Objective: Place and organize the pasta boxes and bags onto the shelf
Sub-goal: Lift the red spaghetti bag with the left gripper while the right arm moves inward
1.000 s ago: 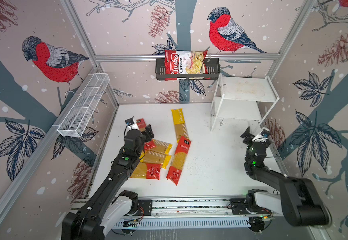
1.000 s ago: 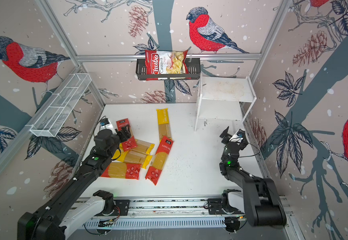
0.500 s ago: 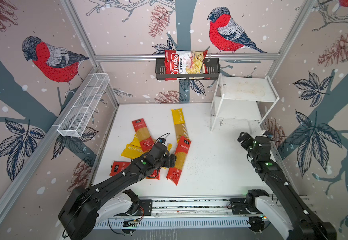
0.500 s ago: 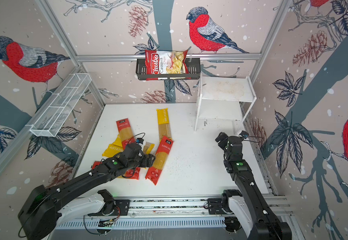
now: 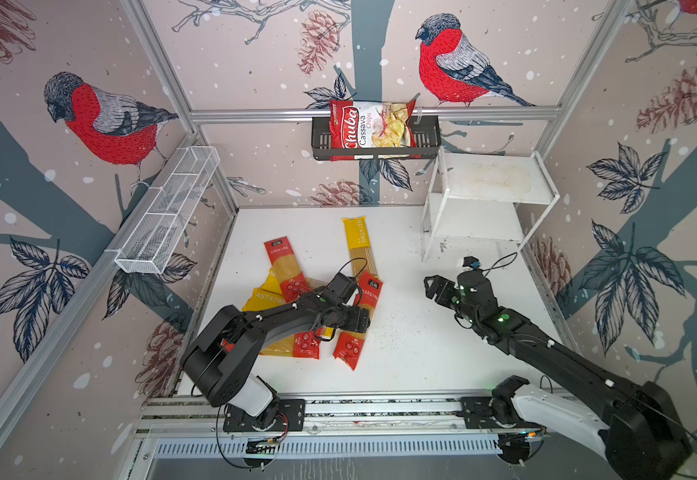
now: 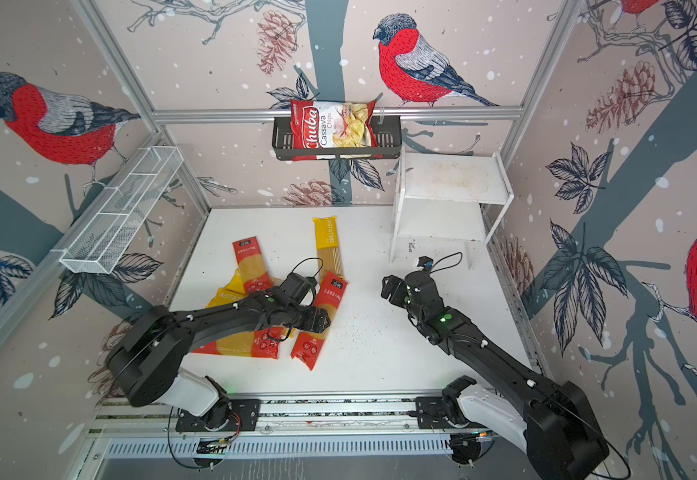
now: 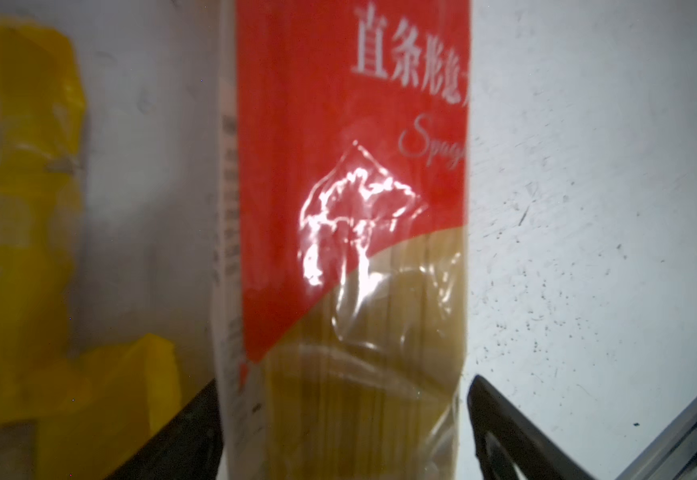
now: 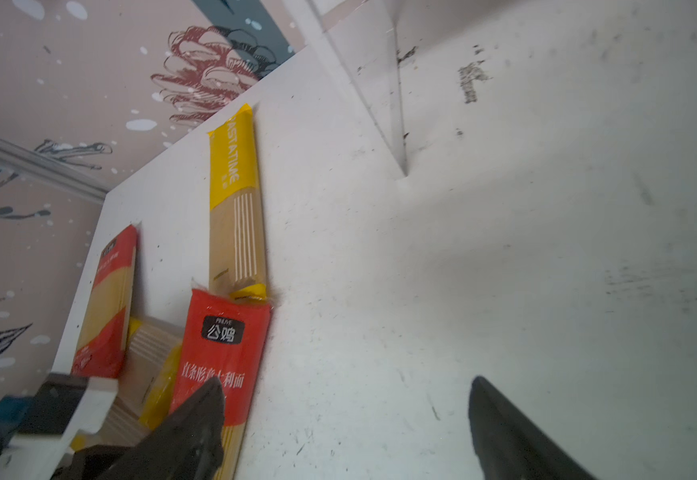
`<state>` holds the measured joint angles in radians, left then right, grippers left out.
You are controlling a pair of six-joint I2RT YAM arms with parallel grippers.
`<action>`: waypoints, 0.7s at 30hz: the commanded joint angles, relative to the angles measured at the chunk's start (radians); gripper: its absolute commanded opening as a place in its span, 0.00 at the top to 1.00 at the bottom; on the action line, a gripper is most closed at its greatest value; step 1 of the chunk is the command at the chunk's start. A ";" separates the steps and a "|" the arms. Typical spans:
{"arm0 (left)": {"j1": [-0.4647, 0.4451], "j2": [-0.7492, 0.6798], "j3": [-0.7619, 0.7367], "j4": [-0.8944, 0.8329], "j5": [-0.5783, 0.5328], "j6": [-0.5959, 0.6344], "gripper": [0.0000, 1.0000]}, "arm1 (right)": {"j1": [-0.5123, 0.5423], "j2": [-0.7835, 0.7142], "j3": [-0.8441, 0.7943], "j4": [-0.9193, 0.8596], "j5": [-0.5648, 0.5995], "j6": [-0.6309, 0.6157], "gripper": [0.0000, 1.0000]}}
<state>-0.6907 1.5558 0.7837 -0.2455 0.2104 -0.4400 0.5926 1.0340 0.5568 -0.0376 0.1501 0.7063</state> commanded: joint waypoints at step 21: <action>-0.028 0.042 -0.018 0.128 0.117 -0.090 0.74 | 0.047 0.076 0.006 0.071 0.034 -0.032 0.09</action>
<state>-0.7113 1.6054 0.7803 -0.1291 0.2886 -0.4980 0.6384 1.1118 0.5644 -0.0010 0.1776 0.7010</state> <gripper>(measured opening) 0.275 0.908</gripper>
